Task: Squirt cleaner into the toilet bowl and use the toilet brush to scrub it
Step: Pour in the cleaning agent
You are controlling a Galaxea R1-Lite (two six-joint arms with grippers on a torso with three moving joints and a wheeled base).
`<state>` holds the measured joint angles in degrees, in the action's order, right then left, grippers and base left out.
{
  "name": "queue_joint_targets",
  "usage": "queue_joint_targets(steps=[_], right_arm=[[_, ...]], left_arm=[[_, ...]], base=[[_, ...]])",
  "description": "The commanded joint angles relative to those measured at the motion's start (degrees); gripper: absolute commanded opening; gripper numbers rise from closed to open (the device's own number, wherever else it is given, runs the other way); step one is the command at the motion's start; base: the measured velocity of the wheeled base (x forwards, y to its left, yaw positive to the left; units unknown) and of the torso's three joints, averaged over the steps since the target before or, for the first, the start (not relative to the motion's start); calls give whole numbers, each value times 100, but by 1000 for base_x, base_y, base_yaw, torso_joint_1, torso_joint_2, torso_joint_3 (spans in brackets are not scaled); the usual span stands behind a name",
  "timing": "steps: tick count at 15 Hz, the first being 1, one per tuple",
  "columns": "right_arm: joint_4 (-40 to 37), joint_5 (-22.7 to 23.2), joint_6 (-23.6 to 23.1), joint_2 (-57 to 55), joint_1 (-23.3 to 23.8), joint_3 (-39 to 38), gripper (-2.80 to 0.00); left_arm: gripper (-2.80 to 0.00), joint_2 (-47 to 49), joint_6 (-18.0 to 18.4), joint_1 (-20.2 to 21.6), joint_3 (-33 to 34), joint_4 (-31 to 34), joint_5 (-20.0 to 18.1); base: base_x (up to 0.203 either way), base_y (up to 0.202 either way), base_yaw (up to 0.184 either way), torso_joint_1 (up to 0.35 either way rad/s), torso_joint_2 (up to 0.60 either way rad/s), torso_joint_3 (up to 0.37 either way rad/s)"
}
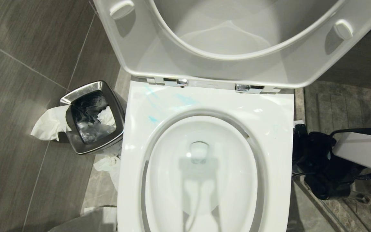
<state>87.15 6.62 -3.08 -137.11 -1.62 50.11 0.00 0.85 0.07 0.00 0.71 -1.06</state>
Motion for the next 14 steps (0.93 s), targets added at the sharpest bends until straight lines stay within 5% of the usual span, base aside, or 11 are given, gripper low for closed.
queue_joint_targets(steps=[1, 14], right_arm=[[51, 72, -18, -258, -1, 508, 0], [51, 261, -89, -1240, -158, 2736, 0]], left_arm=[[-280, 0, 3, 1, 9, 0, 0], [-280, 9, 3, 1, 9, 0, 0]], base=[[0, 0, 0, 0, 0, 0], [0, 0, 0, 0, 0, 0]])
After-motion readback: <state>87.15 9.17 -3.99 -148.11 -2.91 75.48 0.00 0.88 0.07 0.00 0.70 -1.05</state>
